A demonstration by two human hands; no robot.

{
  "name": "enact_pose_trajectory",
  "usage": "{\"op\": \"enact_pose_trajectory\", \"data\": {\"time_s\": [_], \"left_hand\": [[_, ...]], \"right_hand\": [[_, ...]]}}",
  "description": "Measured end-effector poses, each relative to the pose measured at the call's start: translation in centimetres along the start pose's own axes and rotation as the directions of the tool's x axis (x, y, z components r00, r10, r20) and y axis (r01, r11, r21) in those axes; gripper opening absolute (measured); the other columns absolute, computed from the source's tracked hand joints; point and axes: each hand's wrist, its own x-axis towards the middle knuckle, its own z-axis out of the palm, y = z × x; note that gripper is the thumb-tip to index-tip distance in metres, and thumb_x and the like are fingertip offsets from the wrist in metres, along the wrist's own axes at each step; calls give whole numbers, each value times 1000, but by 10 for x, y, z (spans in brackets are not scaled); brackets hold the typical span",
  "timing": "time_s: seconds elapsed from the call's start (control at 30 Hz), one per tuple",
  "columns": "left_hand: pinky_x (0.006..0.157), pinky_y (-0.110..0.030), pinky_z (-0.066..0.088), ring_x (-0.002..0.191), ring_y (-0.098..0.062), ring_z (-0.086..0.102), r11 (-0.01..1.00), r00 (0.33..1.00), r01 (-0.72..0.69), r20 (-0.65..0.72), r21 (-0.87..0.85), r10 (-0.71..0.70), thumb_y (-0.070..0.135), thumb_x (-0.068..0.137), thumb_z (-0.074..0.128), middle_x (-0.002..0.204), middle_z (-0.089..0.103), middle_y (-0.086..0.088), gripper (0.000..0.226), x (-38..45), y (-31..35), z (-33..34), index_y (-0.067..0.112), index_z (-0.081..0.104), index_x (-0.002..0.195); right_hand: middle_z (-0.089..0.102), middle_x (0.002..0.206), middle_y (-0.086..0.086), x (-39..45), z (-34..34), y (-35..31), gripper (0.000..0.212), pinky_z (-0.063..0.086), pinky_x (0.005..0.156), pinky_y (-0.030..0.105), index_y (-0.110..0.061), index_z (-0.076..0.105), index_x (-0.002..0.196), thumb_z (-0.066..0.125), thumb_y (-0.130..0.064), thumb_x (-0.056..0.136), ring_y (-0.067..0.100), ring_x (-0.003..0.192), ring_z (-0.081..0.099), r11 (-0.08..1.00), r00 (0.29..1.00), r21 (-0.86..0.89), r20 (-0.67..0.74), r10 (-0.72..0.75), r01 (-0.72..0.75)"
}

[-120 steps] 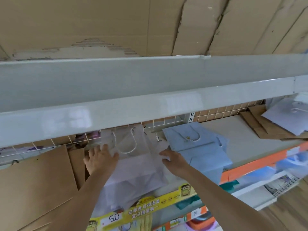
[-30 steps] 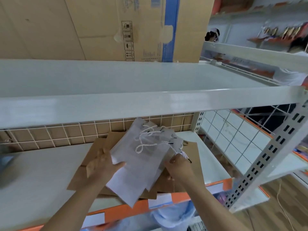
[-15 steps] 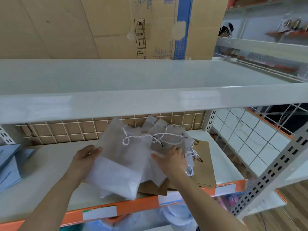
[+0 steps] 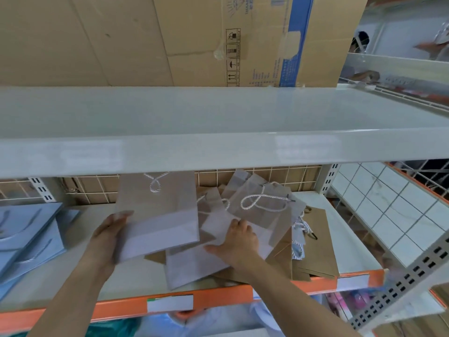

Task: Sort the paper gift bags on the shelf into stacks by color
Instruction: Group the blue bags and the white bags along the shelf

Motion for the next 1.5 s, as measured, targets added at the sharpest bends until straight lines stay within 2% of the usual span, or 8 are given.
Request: {"op": "enact_pose_trajectory", "data": {"time_s": [0.17, 0.4, 0.67, 0.83, 1.03, 1.23, 1.37, 1.5], "left_hand": [[69, -24, 47, 82, -11, 57, 999, 995, -18, -102, 48, 22, 19, 100, 47, 94, 62, 7, 23, -7, -7, -24, 25, 67, 90], [76, -32, 41, 84, -19, 55, 993, 971, -35, -232, 110, 60, 25, 96, 53, 99, 64, 0, 17, -32, -15, -58, 23, 69, 99], [58, -28, 38, 63, -18, 46, 1000, 956, 1, -294, -23, -8, 26, 89, 59, 91, 60, 1, 14, -44, -18, -113, 26, 73, 90], [74, -35, 41, 89, -25, 52, 995, 943, -24, -331, -101, -11, 25, 87, 64, 101, 60, -2, 9, -43, -11, -159, 28, 72, 85], [67, -22, 38, 68, -4, 51, 982, 955, -139, -279, -129, 99, 9, 94, 49, 79, 62, 13, 37, -58, 20, -238, 34, 76, 88], [54, -6, 47, 53, 8, 56, 947, 953, -160, -294, -277, 75, 5, 94, 50, 64, 62, 18, 37, -67, 46, -337, 30, 77, 88], [66, -19, 47, 63, 3, 60, 960, 961, -188, -239, -207, 137, 7, 94, 46, 75, 64, 14, 27, -76, 63, -402, 20, 69, 98], [66, -13, 53, 99, -10, 64, 960, 955, -177, -273, -217, 114, 11, 93, 51, 110, 68, 6, 30, -82, 76, -457, 18, 66, 119]], "right_hand": [[54, 122, 9, 8, 6, -20, 73, 44, 94, 36, -10, 32, 127, 76, -33, 74, 28, 115, 54, 996, 994, 69, 96, 51, -58], [62, 107, 9, 16, -6, -6, 31, 42, 74, 31, -15, 50, 119, 50, -19, 88, 31, 101, 59, 928, 997, 372, 65, -29, 2], [63, 99, 3, 4, -20, -31, 36, 42, 71, 29, -17, 52, 125, 48, -8, 90, 23, 88, 59, 711, 986, 683, -128, -108, 166], [64, 96, -2, -16, -12, -68, 37, 42, 63, 14, -21, 57, 118, 54, -3, 86, 15, 86, 58, 599, 976, 772, -200, -90, 213], [60, 74, -10, -60, 15, -126, 25, 39, 59, 17, -27, 59, 98, 59, -6, 85, 9, 69, 53, 499, 974, 842, -225, -20, 205], [66, 92, 4, -106, 53, -209, 29, 43, 70, 25, -18, 61, 111, 55, -1, 88, 17, 82, 55, 359, 979, 911, -203, -34, 201], [58, 78, 2, -131, 77, -262, 29, 39, 54, 17, -22, 60, 109, 55, -1, 90, 16, 71, 46, 293, 982, 938, -190, -5, 183], [53, 79, 8, -144, 96, -309, 29, 33, 44, 10, -12, 60, 114, 54, 2, 90, 18, 69, 41, 271, 983, 945, -177, -39, 181]]}}
